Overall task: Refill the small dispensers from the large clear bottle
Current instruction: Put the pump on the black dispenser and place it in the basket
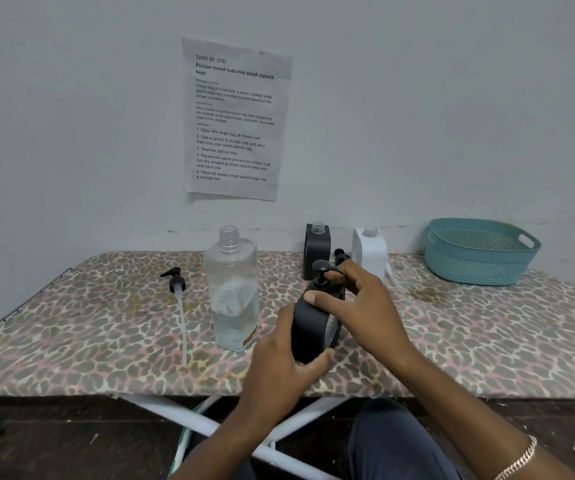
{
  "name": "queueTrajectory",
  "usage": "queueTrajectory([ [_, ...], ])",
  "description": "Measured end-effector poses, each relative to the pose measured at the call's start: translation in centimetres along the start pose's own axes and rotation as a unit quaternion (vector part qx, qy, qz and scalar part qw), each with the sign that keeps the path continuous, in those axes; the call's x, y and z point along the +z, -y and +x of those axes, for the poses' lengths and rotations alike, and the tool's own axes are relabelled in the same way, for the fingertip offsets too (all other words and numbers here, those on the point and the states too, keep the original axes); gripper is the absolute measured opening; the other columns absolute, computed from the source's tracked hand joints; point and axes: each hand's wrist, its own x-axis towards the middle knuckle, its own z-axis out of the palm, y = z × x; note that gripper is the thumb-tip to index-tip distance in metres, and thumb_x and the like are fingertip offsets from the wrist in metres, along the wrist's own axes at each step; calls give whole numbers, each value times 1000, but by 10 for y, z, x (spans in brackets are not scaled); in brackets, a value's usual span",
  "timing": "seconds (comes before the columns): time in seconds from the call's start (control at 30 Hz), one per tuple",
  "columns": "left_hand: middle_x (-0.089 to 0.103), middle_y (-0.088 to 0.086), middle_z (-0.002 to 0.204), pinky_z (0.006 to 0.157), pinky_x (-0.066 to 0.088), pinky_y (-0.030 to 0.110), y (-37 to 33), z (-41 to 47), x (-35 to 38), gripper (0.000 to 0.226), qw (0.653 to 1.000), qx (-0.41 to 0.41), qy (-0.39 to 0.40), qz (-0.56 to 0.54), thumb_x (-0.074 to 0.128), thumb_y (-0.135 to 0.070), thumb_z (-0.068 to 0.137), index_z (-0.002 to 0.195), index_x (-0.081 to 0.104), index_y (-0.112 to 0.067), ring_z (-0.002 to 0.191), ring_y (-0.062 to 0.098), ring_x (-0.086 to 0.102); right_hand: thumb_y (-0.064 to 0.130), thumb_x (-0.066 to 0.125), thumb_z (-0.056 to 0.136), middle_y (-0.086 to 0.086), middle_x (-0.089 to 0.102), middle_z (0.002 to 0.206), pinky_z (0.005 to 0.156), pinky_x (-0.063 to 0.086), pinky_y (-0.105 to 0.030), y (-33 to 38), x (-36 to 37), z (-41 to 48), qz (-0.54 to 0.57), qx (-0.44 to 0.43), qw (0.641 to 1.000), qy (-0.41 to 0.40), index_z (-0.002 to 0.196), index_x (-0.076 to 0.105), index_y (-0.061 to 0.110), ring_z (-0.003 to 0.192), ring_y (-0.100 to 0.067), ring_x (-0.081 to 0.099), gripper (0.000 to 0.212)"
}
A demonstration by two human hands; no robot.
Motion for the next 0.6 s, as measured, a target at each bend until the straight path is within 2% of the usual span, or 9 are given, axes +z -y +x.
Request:
queueTrajectory([
  [0.13,71,-13,96,71,59,30,1,2,-2,61,1000,-11,4,-15,81,-45,83,133,47,-37,88,7,72,40,84,88,21,72,119,101,48,-26,-6,-9,0,-17,-7,999,49,123,69,34,118,6,63,38],
  [0.27,68,-13,93,69,59,36,2,4,-2,56,999,-20,7,-24,81,-41,82,128,49,-37,83,12,71,50,79,90,27,69,121,94,43,-14,-7,-11,-1,-43,-19,997,54,126,67,41,118,12,60,39],
  [0.37,70,-15,100,73,61,28,2,7,-5,57,998,-29,15,-48,81,-36,83,129,49,-47,90,12,74,54,76,89,24,70,120,94,45,-19,-6,-13,1,-61,-33,996,64,124,69,40,116,8,62,38],
  [0.43,73,-16,103,75,58,20,-1,5,-9,59,997,-37,24,-64,80,-33,84,129,49,-55,93,10,75,60,76,86,28,69,122,95,45,-19,-6,-18,3,-66,-29,994,82,123,68,45,117,10,61,40],
  [0.47,73,-16,104,77,58,21,-1,6,-12,60,996,-42,29,-72,79,-33,83,130,50,-56,95,10,75,64,76,84,30,68,124,98,45,-20,-5,-21,3,-69,-24,993,95,124,68,48,119,11,59,44],
  [0.53,73,-13,107,83,61,30,3,11,-15,61,994,-58,36,-87,79,-32,82,131,52,-55,100,12,75,69,77,81,38,63,127,101,45,-19,-5,-25,5,-80,-12,988,128,127,64,58,121,15,57,49],
  [0.6,73,-9,116,91,62,42,6,14,-20,63,991,-73,48,-98,80,-28,81,133,54,-52,108,16,74,75,74,78,52,57,118,94,41,-12,-5,-27,8,-93,-6,984,150,115,58,74,115,26,53,40],
])
